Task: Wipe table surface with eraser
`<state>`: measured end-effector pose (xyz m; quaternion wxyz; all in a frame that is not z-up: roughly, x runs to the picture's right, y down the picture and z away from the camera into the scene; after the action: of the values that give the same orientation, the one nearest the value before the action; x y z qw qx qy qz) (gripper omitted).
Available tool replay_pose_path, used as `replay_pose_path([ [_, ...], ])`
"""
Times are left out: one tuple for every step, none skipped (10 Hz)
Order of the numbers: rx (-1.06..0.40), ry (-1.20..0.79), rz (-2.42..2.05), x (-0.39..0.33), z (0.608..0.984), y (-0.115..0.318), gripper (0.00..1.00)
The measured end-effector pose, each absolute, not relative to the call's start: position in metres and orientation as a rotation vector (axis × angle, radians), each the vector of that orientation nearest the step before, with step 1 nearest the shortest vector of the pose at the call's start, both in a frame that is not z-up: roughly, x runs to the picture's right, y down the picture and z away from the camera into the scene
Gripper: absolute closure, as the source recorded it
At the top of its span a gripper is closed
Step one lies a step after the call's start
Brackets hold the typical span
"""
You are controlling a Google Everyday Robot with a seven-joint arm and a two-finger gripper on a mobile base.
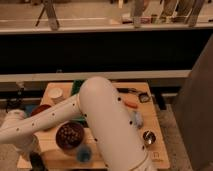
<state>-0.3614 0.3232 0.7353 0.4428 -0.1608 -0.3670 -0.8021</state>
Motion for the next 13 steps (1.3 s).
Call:
replay_pose_path([
  [-0.411, -0.905, -1.969, -0.349, 0.738, 0.32, 1.0],
  [-0.418, -0.895, -1.952, -0.338, 0.742, 0.315, 1.0],
  [-0.423, -0.887, -1.936, -0.33, 0.747, 0.307, 1.0],
  [-0.418, -0.88, -1.93, -0.326, 0.756, 0.295, 1.0],
  [-0.415, -0.877, -1.924, -0.325, 0.762, 0.286, 1.0],
  [-0.408, -0.873, -1.918, -0.323, 0.771, 0.273, 1.0],
  [-0.404, -0.866, -1.914, -0.32, 0.778, 0.262, 1.0],
  [-0.4, -0.861, -1.917, -0.321, 0.78, 0.256, 1.0],
  [-0.387, -0.857, -1.925, -0.325, 0.781, 0.248, 1.0],
  [-0.379, -0.856, -1.948, -0.334, 0.781, 0.242, 1.0],
  [-0.372, -0.859, -1.971, -0.346, 0.78, 0.239, 1.0],
  [-0.367, -0.861, -1.99, -0.355, 0.779, 0.237, 1.0],
  [-0.359, -0.865, -2.032, -0.374, 0.777, 0.235, 1.0],
])
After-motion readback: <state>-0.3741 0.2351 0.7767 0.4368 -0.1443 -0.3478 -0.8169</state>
